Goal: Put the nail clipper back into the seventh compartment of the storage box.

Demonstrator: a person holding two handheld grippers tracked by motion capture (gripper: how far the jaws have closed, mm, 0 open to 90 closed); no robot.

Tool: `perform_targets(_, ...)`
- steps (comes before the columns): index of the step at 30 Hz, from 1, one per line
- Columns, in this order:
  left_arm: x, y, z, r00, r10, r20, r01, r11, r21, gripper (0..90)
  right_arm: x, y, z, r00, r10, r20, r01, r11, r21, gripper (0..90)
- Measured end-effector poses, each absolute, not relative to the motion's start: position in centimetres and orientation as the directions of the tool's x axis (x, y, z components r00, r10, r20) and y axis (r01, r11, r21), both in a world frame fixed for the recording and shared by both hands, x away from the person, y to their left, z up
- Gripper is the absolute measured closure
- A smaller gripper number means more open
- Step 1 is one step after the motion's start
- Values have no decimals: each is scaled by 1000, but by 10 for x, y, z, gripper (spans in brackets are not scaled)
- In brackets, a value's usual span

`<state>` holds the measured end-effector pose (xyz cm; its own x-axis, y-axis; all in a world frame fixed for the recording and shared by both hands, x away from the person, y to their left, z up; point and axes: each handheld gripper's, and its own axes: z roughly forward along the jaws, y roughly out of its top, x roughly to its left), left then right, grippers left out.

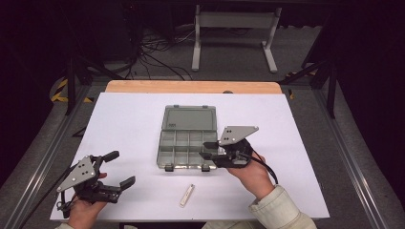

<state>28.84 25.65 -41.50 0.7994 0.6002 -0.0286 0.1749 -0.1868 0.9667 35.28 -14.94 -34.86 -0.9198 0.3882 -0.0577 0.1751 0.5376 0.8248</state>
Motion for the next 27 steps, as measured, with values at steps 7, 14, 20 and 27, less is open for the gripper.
perform_targets(7, 288, 257, -415, 803, 595, -25, 164, -180, 970, 24, 348, -144, -351, -937, 349, -3, 221, 598, 770, 900)
perform_targets(14, 288, 256, -415, 803, 595, -27, 164, -178, 970, 25, 344, -136, -359, -956, 294, 11, 211, 660, 721, 900)
perform_targets(20, 288, 256, -415, 804, 594, -25, 161, -177, 971, 25, 338, -123, -369, -970, 243, 18, 192, 718, 669, 900)
perform_targets(27, 288, 257, -415, 806, 591, -25, 164, -183, 969, 25, 333, -112, -382, -980, 198, 34, 177, 768, 615, 900)
